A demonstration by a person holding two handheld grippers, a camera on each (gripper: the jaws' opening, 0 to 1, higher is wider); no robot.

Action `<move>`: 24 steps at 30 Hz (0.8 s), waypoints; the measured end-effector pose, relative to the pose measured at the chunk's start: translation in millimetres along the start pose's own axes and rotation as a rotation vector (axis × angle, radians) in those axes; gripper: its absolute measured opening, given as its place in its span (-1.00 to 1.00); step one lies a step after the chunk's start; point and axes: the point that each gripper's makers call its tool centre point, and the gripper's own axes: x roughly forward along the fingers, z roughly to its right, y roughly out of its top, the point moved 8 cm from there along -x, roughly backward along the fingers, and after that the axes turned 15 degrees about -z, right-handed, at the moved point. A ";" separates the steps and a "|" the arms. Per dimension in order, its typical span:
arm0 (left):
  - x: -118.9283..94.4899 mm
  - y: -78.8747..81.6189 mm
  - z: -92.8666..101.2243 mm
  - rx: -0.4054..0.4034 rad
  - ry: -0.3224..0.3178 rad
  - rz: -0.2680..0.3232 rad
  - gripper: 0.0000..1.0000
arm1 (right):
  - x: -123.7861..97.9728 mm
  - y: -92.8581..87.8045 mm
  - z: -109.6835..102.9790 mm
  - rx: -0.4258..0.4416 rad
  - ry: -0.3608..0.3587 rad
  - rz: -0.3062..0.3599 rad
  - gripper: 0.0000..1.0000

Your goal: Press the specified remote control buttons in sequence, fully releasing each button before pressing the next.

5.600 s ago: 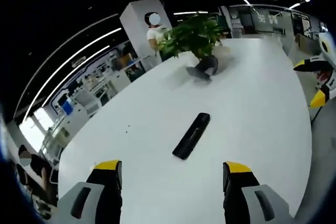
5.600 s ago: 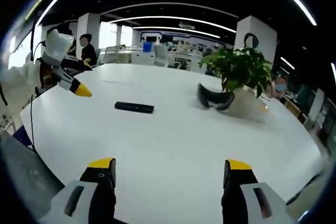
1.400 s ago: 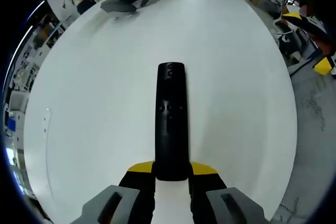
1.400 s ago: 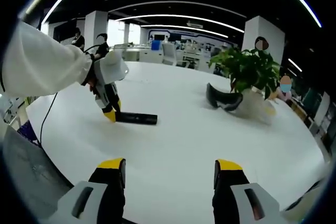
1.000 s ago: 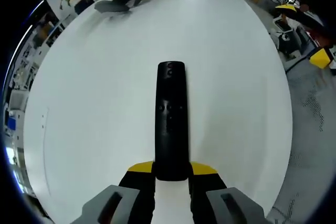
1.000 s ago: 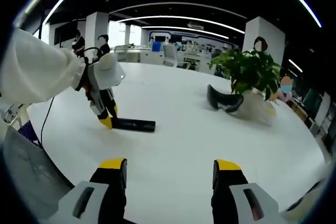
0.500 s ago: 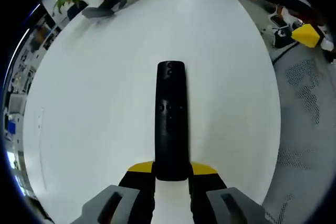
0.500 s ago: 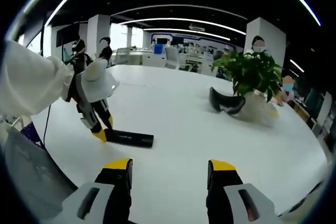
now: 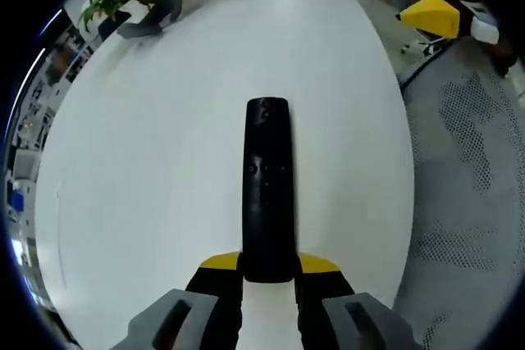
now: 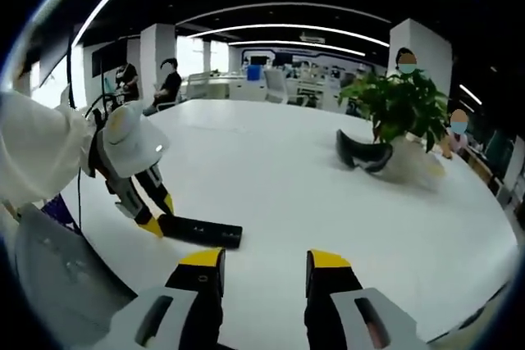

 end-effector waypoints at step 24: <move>0.0 -15.1 70.0 -0.017 -0.007 0.069 -0.54 | 11.1 -13.3 -25.1 -0.128 0.117 -0.209 -1.00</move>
